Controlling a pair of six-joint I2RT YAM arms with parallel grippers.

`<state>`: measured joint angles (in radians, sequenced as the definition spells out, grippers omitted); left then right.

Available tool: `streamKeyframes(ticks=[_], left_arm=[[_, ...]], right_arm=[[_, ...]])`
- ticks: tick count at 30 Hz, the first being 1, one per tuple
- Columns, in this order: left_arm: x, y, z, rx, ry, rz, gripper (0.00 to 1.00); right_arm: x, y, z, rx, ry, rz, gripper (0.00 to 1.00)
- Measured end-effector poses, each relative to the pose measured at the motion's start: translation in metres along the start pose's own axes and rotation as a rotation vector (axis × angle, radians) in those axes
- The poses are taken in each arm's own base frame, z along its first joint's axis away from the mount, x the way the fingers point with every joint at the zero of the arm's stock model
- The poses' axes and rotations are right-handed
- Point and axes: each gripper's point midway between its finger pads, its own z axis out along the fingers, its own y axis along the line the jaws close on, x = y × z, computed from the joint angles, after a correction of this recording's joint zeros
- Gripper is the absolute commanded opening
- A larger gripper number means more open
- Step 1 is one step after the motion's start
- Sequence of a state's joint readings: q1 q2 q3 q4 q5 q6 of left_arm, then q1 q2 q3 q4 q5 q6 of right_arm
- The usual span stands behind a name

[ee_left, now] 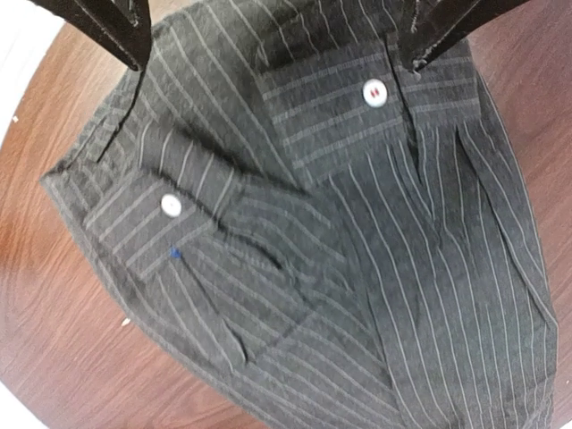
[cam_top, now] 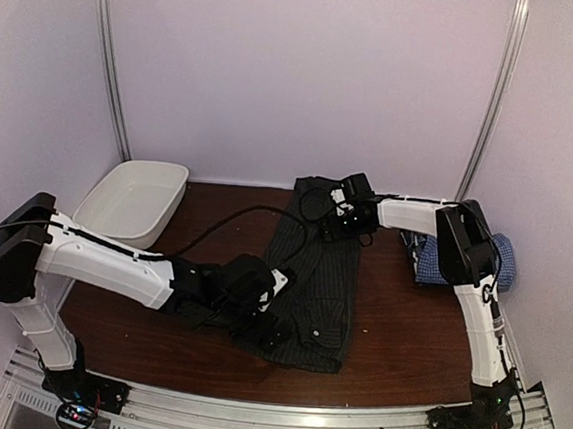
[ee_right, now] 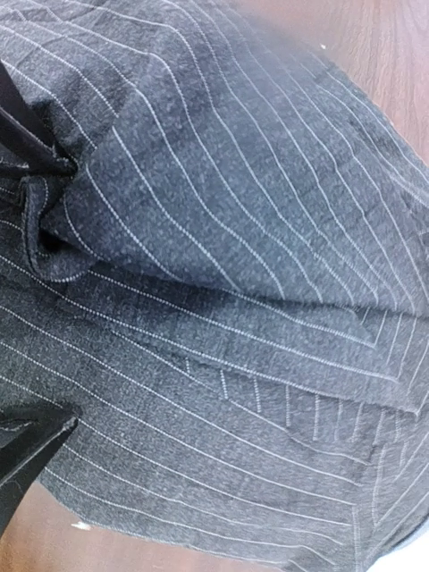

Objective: Fold and stack the long sleeve shirts
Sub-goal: Rotate the rectangle-folded shirt at the center of the board, then move the rectangle-folded shirt to the center of the board.

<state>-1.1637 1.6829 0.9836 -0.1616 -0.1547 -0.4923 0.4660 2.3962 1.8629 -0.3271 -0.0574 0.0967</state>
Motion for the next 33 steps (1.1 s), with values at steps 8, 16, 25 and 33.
streamKeyframes(ticks=[8,16,25,33], left_arm=[[0.03,0.014,-0.007,-0.017,0.049,0.072,0.98],[-0.001,0.014,-0.04,0.018,-0.103,0.142,0.98],[-0.031,0.083,-0.087,-0.042,-0.257,-0.015,0.98],[-0.039,0.092,-0.113,-0.041,-0.327,-0.031,0.98]], right_arm=[[0.01,-0.003,-0.028,0.024,0.022,-0.121,0.92],[0.046,0.04,-0.152,-0.019,-0.061,-0.183,0.93],[0.186,0.139,-0.219,-0.204,0.063,-0.389,0.93],[0.232,0.176,-0.24,-0.306,0.116,-0.491,0.91]])
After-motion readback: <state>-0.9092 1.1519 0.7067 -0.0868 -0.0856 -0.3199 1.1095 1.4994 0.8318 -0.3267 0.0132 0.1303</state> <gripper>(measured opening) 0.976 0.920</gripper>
